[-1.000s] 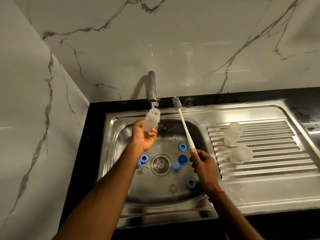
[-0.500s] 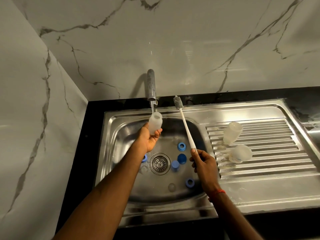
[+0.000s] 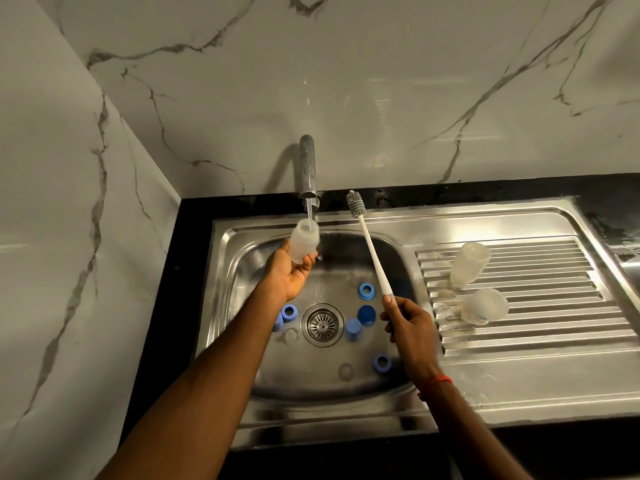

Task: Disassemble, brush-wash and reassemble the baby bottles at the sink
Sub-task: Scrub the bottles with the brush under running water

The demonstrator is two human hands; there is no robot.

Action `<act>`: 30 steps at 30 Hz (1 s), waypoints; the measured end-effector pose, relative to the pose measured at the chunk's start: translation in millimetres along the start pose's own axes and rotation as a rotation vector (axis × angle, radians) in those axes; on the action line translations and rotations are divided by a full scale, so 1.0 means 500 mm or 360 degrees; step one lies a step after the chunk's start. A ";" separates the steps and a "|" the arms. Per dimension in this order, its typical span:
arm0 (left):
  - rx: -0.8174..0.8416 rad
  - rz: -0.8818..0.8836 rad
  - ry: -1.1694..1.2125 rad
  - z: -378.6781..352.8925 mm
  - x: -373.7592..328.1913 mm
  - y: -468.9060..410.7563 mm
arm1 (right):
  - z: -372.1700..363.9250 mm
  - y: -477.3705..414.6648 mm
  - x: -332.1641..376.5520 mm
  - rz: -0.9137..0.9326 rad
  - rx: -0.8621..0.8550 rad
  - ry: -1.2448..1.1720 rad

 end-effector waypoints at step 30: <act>-0.0474 -0.1244 -0.1592 0.072 -0.124 0.146 | 0.011 0.018 0.021 0.0087 -0.0002 -0.0021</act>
Point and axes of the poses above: each hand's wrist, its own y-axis away from the middle knuckle, its own z-axis out of the back of the hand, x = y × z, the point moved 10 cm from there along -y, towards the middle knuckle, and after that the axes turned 2 degrees about z, right-handed, at the moved point
